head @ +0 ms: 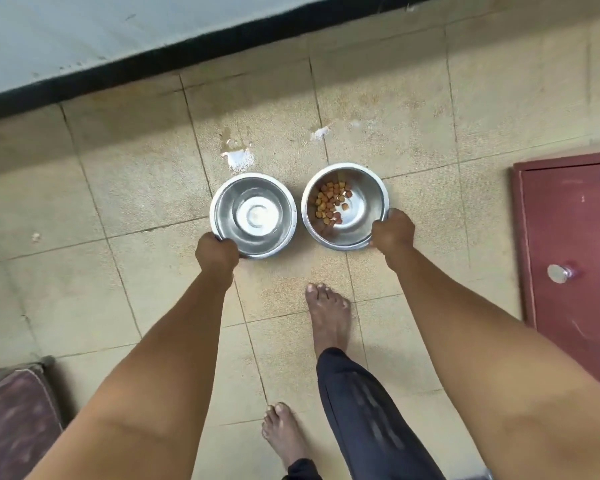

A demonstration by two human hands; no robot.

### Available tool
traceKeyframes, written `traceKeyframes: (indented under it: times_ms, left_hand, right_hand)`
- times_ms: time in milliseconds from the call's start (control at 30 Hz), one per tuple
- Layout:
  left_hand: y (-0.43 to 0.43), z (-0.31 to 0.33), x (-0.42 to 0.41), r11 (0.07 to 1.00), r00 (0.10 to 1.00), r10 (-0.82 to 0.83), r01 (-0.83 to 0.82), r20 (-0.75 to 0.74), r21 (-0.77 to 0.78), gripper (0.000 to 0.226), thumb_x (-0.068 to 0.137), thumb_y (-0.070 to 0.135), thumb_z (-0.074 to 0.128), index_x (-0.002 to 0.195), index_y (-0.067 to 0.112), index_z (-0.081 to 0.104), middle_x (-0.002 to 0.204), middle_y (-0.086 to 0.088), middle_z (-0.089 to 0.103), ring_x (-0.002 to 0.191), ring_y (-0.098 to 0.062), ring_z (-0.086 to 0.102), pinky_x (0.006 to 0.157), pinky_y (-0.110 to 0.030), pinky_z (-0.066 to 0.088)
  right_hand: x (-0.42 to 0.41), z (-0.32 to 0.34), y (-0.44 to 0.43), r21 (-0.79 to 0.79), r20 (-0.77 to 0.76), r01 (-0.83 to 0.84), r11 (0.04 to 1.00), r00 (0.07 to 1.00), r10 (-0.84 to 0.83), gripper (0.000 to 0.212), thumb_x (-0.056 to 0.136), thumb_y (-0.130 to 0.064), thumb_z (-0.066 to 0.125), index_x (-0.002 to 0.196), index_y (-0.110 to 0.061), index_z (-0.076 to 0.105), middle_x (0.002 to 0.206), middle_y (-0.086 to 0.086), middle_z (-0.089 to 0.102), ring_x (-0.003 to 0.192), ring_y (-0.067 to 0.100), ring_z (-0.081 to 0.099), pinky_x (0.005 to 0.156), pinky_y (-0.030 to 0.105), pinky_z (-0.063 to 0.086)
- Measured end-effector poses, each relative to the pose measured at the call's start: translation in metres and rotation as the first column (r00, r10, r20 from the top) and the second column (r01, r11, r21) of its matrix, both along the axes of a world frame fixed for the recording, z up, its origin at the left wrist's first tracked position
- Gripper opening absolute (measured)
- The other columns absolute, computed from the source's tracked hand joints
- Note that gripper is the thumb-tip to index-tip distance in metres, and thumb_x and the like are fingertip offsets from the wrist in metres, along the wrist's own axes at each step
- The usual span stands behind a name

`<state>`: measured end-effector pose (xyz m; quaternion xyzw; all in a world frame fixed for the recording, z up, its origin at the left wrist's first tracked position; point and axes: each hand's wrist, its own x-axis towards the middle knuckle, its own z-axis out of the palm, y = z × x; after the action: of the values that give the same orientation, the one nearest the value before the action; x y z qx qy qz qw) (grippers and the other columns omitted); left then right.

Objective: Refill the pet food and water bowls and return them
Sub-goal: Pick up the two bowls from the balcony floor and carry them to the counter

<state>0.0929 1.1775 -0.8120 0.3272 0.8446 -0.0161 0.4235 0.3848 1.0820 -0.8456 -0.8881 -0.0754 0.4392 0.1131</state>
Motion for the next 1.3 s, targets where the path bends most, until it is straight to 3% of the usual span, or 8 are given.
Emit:
traceKeyframes:
  times_ms: [200, 300, 400, 500, 733, 933, 1200, 1300]
  left_hand:
    - [-0.002, 0.148, 0.018, 0.994, 0.993, -0.107, 0.108, 0.046, -0.013, 0.025, 0.084, -0.003, 0.043, 0.101, -0.003, 0.062, 0.097, -0.022, 0.067, 0.067, -0.028, 0.056, 0.056, -0.033, 0.048]
    - [-0.005, 0.238, 0.029, 0.979, 0.976, -0.206, 0.206, 0.065, 0.01, 0.021, 0.084, 0.001, 0.044, 0.094, 0.001, 0.062, 0.094, -0.023, 0.068, 0.069, -0.03, 0.057, 0.061, -0.035, 0.049]
    - [-0.009, 0.317, 0.037, 0.947, 0.945, -0.32, 0.318, 0.071, 0.034, 0.015, 0.084, 0.004, 0.042, 0.083, 0.007, 0.057, 0.093, -0.024, 0.068, 0.071, -0.032, 0.058, 0.057, -0.031, 0.046]
    - [-0.018, 0.392, 0.041, 0.91, 0.907, -0.413, 0.408, 0.083, 0.073, 0.012, 0.086, 0.004, 0.042, 0.082, 0.006, 0.053, 0.09, -0.021, 0.066, 0.068, -0.031, 0.056, 0.052, -0.027, 0.041]
    - [-0.057, 0.51, 0.035, 0.805, 0.795, -0.582, 0.536, 0.167, 0.252, 0.014, 0.086, 0.016, 0.051, 0.08, 0.004, 0.057, 0.071, -0.013, 0.06, 0.058, -0.028, 0.054, 0.049, -0.025, 0.039]
    - [-0.115, 0.589, 0.019, 0.629, 0.644, -0.758, 0.68, 0.105, 0.376, 0.024, 0.086, 0.017, 0.052, 0.063, 0.01, 0.049, 0.062, -0.008, 0.056, 0.055, -0.027, 0.052, 0.048, -0.026, 0.037]
    - [-0.207, 0.641, 0.013, 0.314, 0.331, -0.943, 0.87, 0.019, 0.38, 0.023, 0.086, 0.012, 0.052, 0.063, 0.01, 0.05, 0.064, -0.01, 0.058, 0.061, -0.027, 0.054, 0.052, -0.028, 0.038]
    - [-0.255, 0.656, 0.023, 0.153, 0.164, -0.986, 0.919, -0.002, 0.363, 0.024, 0.09, 0.013, 0.051, 0.067, 0.009, 0.05, 0.068, -0.01, 0.058, 0.062, -0.024, 0.053, 0.051, -0.028, 0.038]
  right_hand:
    - [0.013, 0.144, -0.026, 0.021, 0.002, 0.057, 0.998, 0.998, -0.057, 0.008, 0.087, -0.007, 0.056, 0.087, -0.007, 0.064, 0.095, 0.02, 0.073, 0.085, 0.041, 0.074, 0.079, 0.052, 0.064]
    - [0.019, 0.226, -0.048, 0.046, 0.011, 0.093, 0.995, 0.996, -0.094, 0.012, 0.078, -0.017, 0.053, 0.081, -0.01, 0.062, 0.091, 0.024, 0.074, 0.084, 0.042, 0.074, 0.078, 0.05, 0.063]
    - [0.021, 0.303, -0.066, 0.071, 0.031, 0.11, 0.991, 0.993, -0.112, 0.014, 0.078, -0.021, 0.055, 0.08, -0.009, 0.062, 0.093, 0.025, 0.075, 0.086, 0.041, 0.074, 0.077, 0.044, 0.062]
    - [0.02, 0.375, -0.088, 0.106, 0.073, 0.143, 0.984, 0.986, -0.151, 0.019, 0.087, -0.015, 0.062, 0.093, 0.001, 0.069, 0.097, 0.026, 0.075, 0.092, 0.04, 0.072, 0.077, 0.039, 0.057]
    - [-0.001, 0.488, -0.171, 0.211, 0.168, 0.256, 0.944, 0.941, -0.293, 0.022, 0.089, -0.018, 0.065, 0.094, 0.003, 0.071, 0.097, 0.025, 0.074, 0.092, 0.04, 0.07, 0.07, 0.032, 0.046]
    - [-0.048, 0.558, -0.285, 0.278, 0.204, 0.387, 0.879, 0.871, -0.448, 0.023, 0.091, -0.021, 0.064, 0.086, 0.001, 0.07, 0.083, 0.022, 0.073, 0.079, 0.04, 0.072, 0.07, 0.044, 0.057]
    - [-0.12, 0.622, -0.462, 0.278, 0.215, 0.564, 0.777, 0.752, -0.623, 0.025, 0.096, -0.023, 0.062, 0.084, -0.002, 0.069, 0.083, 0.019, 0.068, 0.081, 0.035, 0.066, 0.067, 0.032, 0.042]
    - [-0.153, 0.645, -0.527, 0.272, 0.223, 0.643, 0.716, 0.681, -0.697, 0.029, 0.097, -0.026, 0.06, 0.079, -0.005, 0.06, 0.082, 0.015, 0.063, 0.076, 0.03, 0.058, 0.063, 0.031, 0.039]
